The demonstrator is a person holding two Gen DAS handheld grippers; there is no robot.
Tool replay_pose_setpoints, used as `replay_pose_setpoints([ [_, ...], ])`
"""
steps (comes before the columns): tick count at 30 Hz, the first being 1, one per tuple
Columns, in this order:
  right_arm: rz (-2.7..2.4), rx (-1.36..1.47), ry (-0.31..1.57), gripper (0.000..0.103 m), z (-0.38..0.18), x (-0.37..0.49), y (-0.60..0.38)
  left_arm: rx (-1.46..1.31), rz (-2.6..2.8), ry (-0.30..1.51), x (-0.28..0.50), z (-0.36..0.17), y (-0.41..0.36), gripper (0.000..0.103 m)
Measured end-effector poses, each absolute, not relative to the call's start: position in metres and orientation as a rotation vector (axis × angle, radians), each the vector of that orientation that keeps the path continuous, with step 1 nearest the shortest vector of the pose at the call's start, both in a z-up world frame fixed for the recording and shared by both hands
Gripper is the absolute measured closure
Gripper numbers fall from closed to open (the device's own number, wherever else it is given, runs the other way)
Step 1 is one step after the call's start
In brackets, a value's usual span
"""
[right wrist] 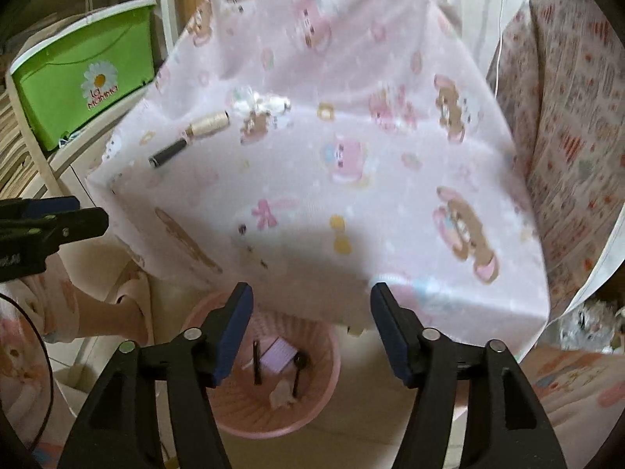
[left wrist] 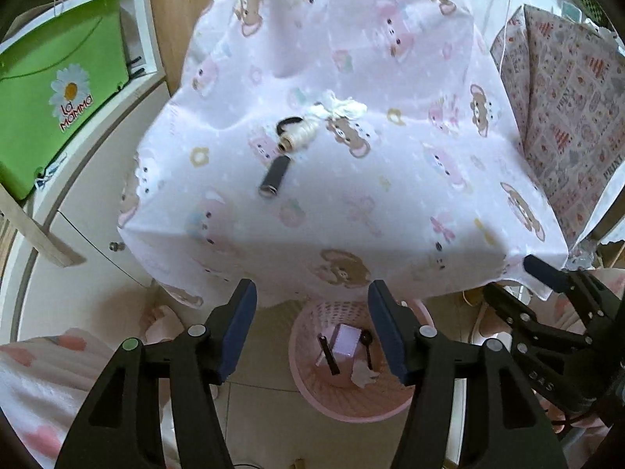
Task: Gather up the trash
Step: 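Raise both grippers back up toward the table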
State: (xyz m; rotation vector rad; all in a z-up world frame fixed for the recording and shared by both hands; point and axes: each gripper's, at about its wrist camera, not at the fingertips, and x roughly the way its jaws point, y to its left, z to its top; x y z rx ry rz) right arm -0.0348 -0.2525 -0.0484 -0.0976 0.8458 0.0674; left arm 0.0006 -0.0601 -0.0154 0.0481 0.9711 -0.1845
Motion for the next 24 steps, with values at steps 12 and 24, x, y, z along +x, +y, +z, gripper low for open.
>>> replay_pose_setpoints([
  [12,0.033,-0.116,0.743,0.026,-0.030,-0.043,-0.253,0.026,-0.133,0.884,0.006,0.005,-0.040,0.017],
  [24,-0.008,-0.078,0.746,0.024,-0.031,-0.034,-0.265,0.026,-0.145,0.947,0.041,-0.010,-0.027,0.017],
])
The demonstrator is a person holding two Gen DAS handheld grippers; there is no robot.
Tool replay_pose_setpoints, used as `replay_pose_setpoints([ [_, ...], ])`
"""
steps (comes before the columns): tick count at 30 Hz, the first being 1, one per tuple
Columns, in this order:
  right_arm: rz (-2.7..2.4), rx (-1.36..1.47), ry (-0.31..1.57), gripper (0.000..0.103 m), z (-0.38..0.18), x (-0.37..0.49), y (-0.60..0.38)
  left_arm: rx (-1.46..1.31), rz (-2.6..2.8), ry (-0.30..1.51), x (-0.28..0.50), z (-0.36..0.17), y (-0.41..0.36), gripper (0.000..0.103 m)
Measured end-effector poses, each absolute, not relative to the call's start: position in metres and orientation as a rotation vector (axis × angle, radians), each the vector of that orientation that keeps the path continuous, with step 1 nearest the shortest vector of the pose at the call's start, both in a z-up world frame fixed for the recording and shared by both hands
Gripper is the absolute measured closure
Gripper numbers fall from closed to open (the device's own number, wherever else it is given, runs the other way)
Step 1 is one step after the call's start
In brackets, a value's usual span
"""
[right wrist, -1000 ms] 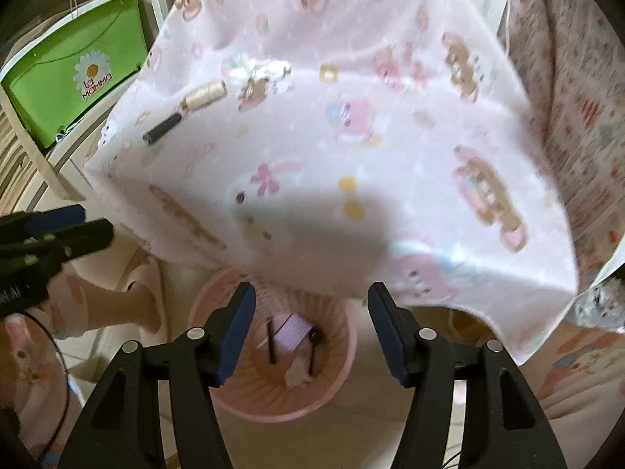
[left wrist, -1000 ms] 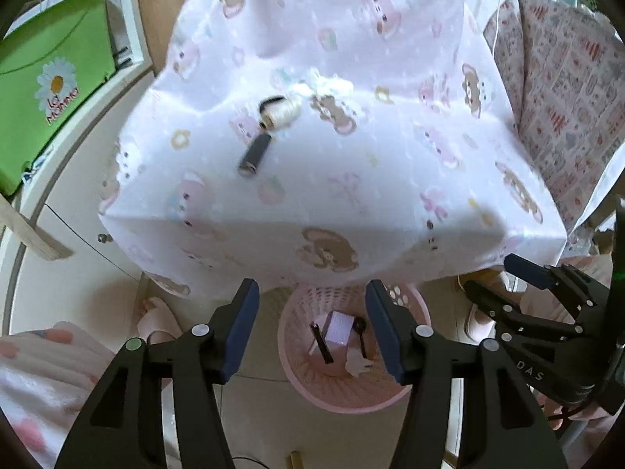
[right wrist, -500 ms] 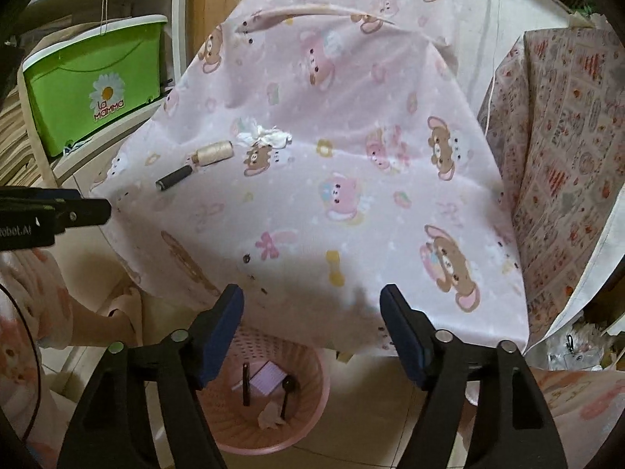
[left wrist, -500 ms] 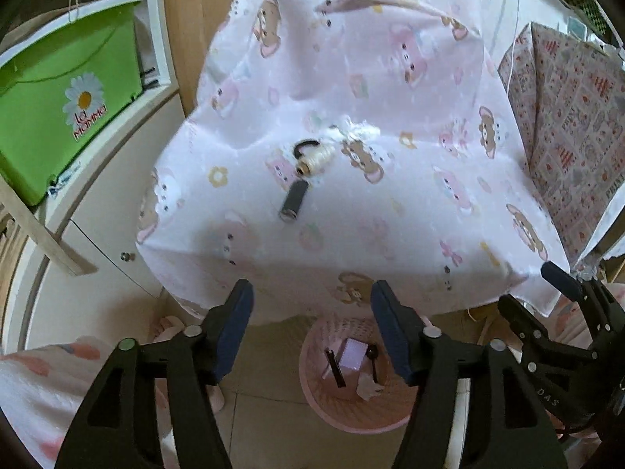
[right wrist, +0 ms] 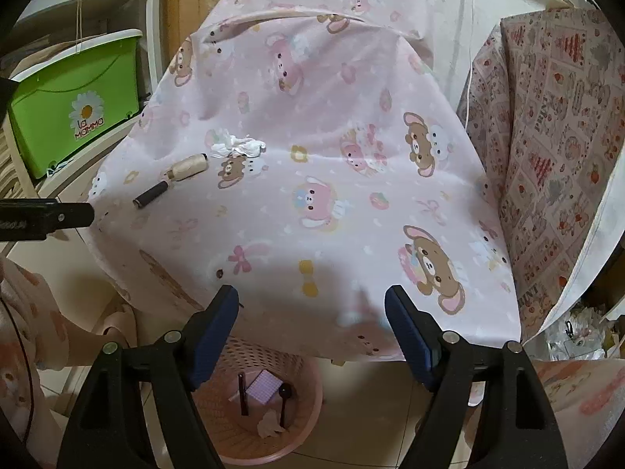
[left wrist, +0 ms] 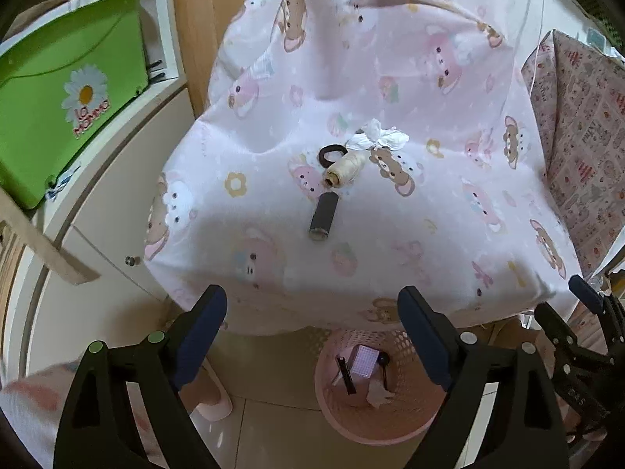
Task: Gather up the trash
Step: 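Raise both grippers back up toward the table, then grasp the small black cylinder with the left gripper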
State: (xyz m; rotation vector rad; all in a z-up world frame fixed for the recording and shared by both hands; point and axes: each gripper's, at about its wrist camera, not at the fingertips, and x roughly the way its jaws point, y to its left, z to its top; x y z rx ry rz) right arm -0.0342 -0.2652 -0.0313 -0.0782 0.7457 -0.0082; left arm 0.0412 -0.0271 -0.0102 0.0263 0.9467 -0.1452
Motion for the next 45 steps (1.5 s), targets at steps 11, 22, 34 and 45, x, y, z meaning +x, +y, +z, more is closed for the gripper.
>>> replay_pose_setpoints([
  [11,-0.034,-0.123,0.745,0.024,-0.035,-0.029,-0.263,0.022,-0.243,1.015,0.107,-0.034,-0.037,0.074],
  [22,-0.045,-0.111,0.759,0.024,-0.037,-0.024,-0.269,0.084,-0.224,1.022,0.120,-0.052,-0.042,0.074],
  [34,-0.052,-0.127,0.771,0.024,-0.042,-0.022,-0.269,0.057,-0.237,0.949,0.112,-0.037,-0.039,0.093],
  [45,0.004,-0.019,0.753,0.011,-0.012,0.042,-0.256,0.034,-0.135,0.781,0.107,-0.004,-0.024,0.093],
])
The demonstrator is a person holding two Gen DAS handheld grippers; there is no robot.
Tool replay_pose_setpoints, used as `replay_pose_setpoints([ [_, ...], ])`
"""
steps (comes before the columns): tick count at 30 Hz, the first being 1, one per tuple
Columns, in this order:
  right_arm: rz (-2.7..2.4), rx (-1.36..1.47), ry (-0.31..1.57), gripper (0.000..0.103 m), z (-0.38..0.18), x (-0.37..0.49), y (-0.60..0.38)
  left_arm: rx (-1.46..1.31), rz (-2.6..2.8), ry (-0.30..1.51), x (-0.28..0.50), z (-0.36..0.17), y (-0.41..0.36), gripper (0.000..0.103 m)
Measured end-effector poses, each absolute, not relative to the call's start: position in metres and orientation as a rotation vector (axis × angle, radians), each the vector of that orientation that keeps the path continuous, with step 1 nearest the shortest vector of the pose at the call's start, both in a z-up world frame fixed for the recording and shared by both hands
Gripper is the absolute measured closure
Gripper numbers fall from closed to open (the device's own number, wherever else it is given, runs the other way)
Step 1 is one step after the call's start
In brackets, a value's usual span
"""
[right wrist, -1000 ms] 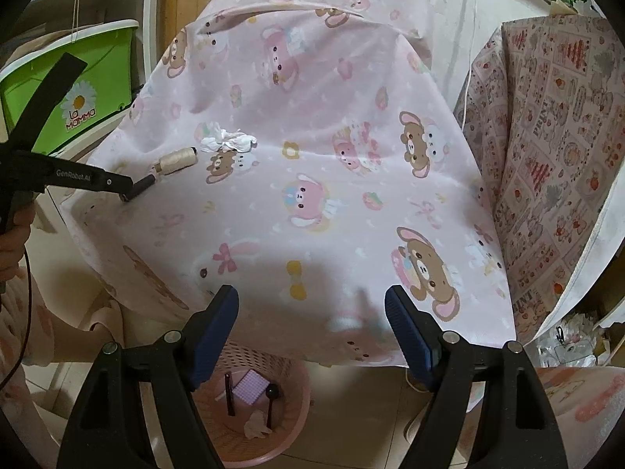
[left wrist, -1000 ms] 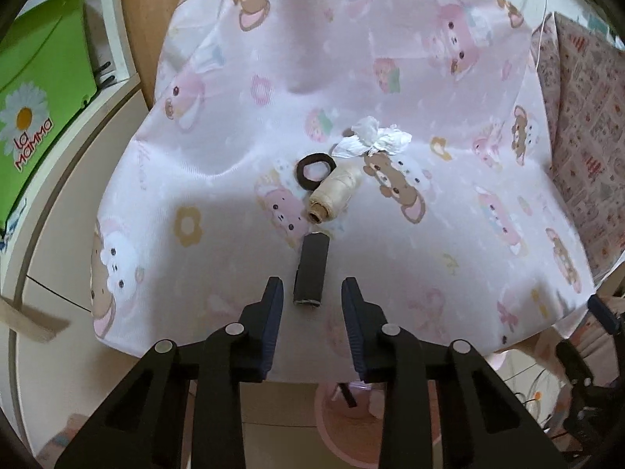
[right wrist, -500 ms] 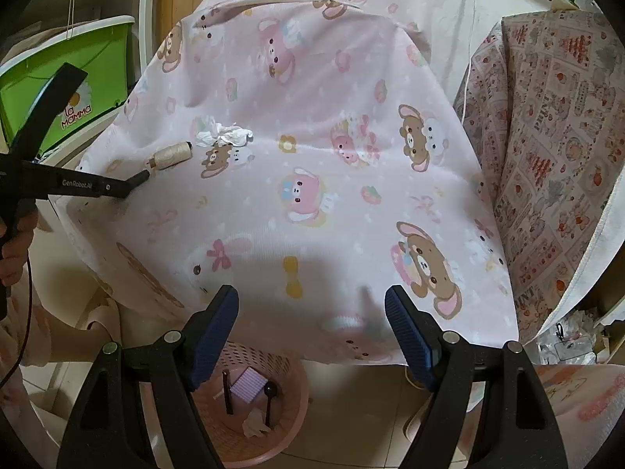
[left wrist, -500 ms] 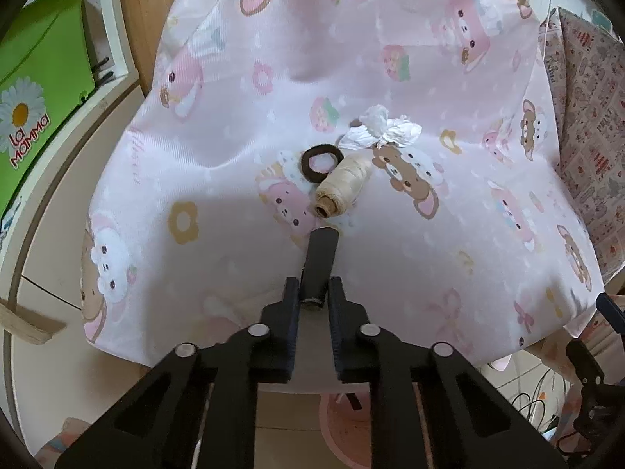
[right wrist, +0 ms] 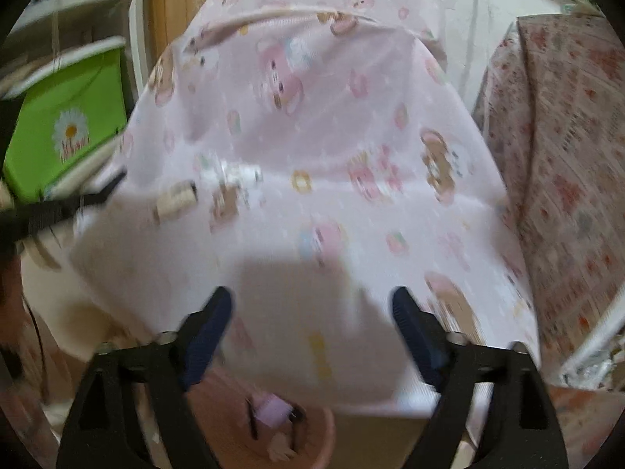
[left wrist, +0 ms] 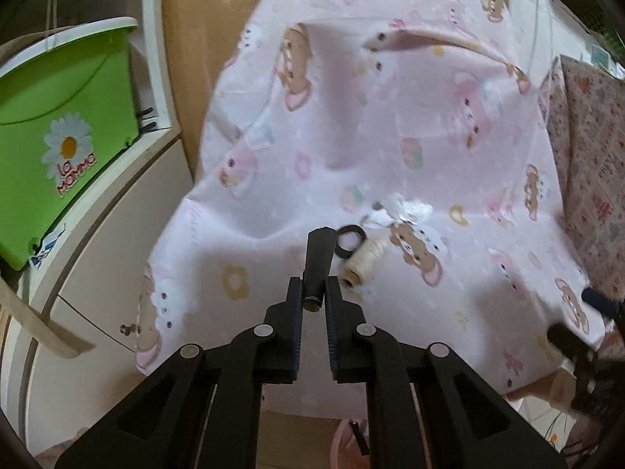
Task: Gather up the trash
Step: 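Grasp the small black cylinder with the left gripper, then grasp the crumpled white tissue with the right gripper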
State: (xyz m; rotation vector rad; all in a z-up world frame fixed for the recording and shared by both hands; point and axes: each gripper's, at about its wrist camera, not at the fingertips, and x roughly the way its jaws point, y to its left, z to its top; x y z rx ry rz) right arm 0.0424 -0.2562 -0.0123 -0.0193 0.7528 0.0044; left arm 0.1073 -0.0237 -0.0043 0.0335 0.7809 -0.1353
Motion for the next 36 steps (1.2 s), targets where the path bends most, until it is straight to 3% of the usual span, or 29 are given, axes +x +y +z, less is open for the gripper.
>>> replay_pose_setpoints([
  [14,0.039,0.298,0.952,0.011,-0.024,0.208,-0.212,-0.078,-0.009,0.786,0.124,-0.002,0.022,0.093],
  [27,-0.055,0.099,0.912,0.011,-0.047,0.244,-0.169,-0.126,-0.008,0.785,0.120,0.000,0.031,0.093],
  [28,-0.057,0.094,0.910,0.015,-0.048,0.245,-0.167,-0.131,-0.008,0.785,0.121,0.000,0.032,0.093],
  [30,-0.059,0.091,0.906,0.034,-0.050,0.247,-0.162,-0.138,-0.008,0.788,0.121,0.000,0.033,0.093],
  [32,-0.044,0.098,0.919,0.065,-0.057,0.251,-0.161,-0.143,-0.007,0.787,0.121,0.000,0.033,0.093],
  [35,-0.011,0.122,0.913,0.085,-0.059,0.250,-0.164,-0.147,-0.005,0.783,0.120,0.000,0.035,0.093],
  [36,0.002,0.134,0.890,0.085,-0.056,0.245,-0.165,-0.149,-0.004,0.781,0.119,0.001,0.035,0.093],
])
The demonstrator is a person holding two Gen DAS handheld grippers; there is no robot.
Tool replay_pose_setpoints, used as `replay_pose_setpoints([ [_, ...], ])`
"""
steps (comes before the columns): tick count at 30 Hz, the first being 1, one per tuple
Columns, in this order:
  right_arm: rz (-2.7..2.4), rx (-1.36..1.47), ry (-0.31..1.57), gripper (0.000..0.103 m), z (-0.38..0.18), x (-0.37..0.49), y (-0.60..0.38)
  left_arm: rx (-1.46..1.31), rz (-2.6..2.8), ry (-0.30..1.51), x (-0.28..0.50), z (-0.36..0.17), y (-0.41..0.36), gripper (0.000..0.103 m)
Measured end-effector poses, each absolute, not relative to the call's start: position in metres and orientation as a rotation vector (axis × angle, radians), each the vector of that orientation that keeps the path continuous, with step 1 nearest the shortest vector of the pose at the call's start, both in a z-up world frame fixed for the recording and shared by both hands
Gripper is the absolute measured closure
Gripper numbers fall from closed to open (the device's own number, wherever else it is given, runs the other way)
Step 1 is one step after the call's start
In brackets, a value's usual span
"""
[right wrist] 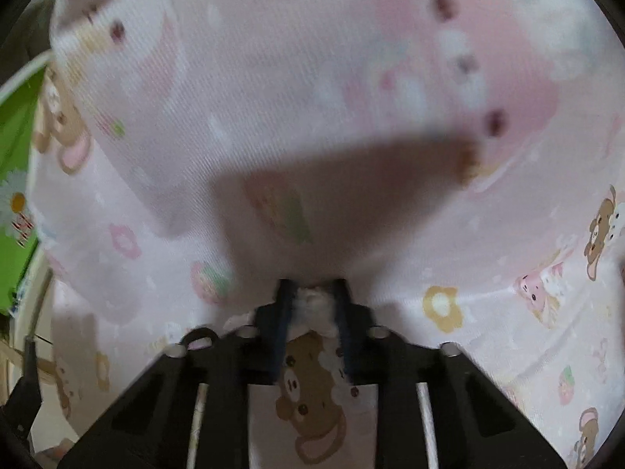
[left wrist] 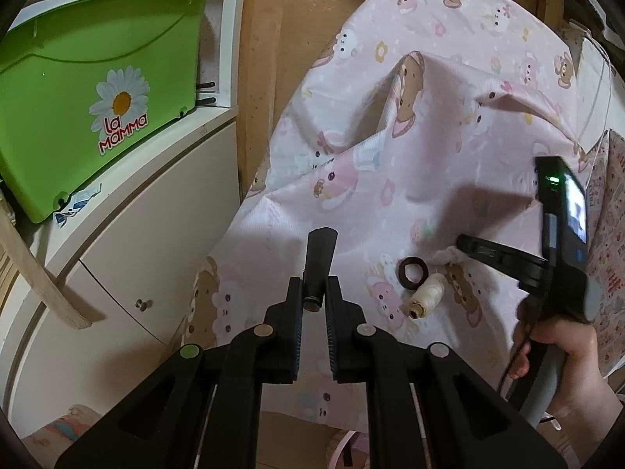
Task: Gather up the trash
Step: 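Grasp the crumpled white tissue with the right gripper, then carry the cylinder and tissue down over the wastebasket with both grippers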
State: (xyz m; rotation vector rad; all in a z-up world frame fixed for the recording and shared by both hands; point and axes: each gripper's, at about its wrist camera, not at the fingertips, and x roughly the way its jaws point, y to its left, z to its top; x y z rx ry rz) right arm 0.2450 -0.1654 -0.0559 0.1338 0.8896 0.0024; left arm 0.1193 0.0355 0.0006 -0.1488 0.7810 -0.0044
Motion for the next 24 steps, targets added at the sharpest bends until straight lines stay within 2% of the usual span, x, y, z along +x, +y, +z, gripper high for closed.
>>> replay_pose_setpoints([
  [14,0.176,0.221,0.751,0.086,-0.033,0.153,-0.215,-0.111,-0.026,0.751,0.107,0.003,0.023,0.093],
  [24,0.220,0.213,0.676,0.086,0.013,0.100,-0.246,-0.102,-0.107,0.748,0.082,0.011,0.005,0.093],
])
